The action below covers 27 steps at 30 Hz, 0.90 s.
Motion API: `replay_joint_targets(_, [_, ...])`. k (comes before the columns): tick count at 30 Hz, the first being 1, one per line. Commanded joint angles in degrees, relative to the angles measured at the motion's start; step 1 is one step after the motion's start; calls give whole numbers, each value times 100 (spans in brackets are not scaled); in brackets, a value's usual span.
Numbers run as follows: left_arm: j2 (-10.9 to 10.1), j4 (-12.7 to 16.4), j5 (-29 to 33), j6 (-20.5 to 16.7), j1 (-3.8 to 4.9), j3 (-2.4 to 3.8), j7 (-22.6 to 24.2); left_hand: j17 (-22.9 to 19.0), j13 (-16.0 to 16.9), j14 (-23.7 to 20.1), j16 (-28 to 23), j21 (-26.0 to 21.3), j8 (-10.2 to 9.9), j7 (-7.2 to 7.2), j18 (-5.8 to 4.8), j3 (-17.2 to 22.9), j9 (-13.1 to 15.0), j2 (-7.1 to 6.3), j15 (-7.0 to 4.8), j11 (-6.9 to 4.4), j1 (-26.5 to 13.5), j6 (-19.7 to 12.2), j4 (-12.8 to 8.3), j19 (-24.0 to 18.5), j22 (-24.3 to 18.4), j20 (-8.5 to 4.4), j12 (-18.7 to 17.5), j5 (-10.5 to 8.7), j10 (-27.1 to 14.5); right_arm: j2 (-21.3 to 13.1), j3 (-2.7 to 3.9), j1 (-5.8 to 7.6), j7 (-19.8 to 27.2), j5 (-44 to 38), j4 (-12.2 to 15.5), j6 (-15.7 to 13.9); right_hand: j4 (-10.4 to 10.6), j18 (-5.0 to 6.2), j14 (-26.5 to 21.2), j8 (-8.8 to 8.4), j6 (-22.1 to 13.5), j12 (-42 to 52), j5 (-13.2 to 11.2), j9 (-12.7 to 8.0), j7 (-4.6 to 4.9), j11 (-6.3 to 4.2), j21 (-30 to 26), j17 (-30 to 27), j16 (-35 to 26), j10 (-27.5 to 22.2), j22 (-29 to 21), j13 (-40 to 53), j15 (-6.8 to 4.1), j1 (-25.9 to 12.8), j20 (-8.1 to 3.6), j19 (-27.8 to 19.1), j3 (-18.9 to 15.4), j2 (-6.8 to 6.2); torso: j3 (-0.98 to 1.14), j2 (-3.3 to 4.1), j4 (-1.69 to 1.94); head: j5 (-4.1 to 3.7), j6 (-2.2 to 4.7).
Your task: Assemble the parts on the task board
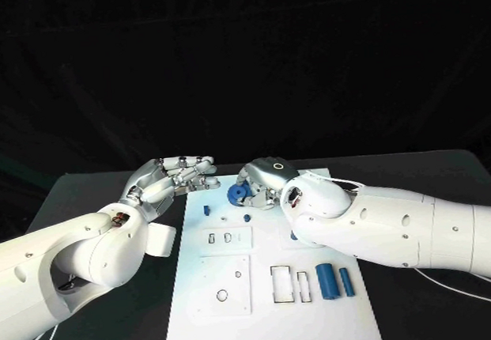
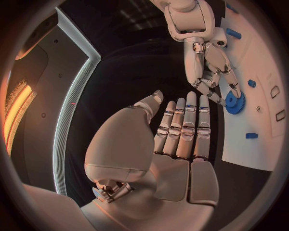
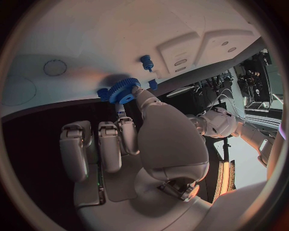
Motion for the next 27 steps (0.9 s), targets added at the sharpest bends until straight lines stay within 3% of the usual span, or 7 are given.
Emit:
replay_joint_targets(1, [10,17,10,122,6,3,28,6,4,-6,-39,-27,-39,2,24,-28,-7,28,12,20,-28,12,3,-31,-5,1,-36,1,-1,27,-5,-24,-38,-68,-31,135,13,-71,597,-31,11,-35,-40,-10,2,24,1,1506,21,-15,1471,553,-15,-27,-16,577,37,-34,-1,-1,-1,13,-5])
replay_joint_targets(4, [8,19,10,121,6,3,25,6,4,-6,-39,-27,-39,2,24,-28,-7,28,12,20,-28,12,3,-31,-5,1,-36,1,-1,41,-6,-29,-39,-66,-58,123,24,-68,597,-145,-134,-118,-78,-47,50,62,-8,1506,21,-90,1459,480,12,-63,1,571,48,-68,-3,1,-3,26,-7])
replay_joint_targets(8, [7,19,10,124,6,4,22,6,4,-6,-39,-27,-39,2,24,-28,-7,28,12,20,-28,12,3,-31,-5,1,-36,1,-1,58,-6,-32,-61,-64,-100,108,20,-56,597,-477,-568,-263,-115,-150,130,139,-41,1506,21,-225,1417,356,80,-71,63,548,92,-98,-3,-3,-5,24,-10])
replay_joint_targets(11, [8,16,10,129,6,4,20,6,4,-6,-39,-27,-39,2,24,-28,-7,28,12,20,-28,12,3,-31,-5,1,-36,1,-1,65,-6,-33,-76,-63,-120,116,42,-53,597,-584,-688,-338,-239,-181,152,162,-50,1506,21,-295,1407,289,104,-107,91,542,88,-122,-1,0,0,13,-3])
replay_joint_targets(22, [13,1,10,139,6,4,11,6,4,-6,-39,-27,-39,2,24,-28,-7,28,12,20,-28,12,3,-31,-5,1,-36,1,-1,55,-6,-33,-115,-59,-112,168,67,-50,597,-593,-691,-356,-300,-187,165,176,-59,1506,21,-313,1396,273,116,-137,105,536,79,-135,4,-1,-1,10,0])
replay_joint_targets(27, [18,-8,10,149,6,4,11,6,4,-6,-39,-27,-39,2,24,-28,-7,28,12,20,-28,12,3,-31,-5,1,-36,1,-1,-97,-5,-32,-79,-19,86,-17,114,-52,597,-571,-620,-308,-301,-177,163,177,-52,1506,21,-269,1405,316,122,-195,115,541,57,-149,4,-4,5,8,25])
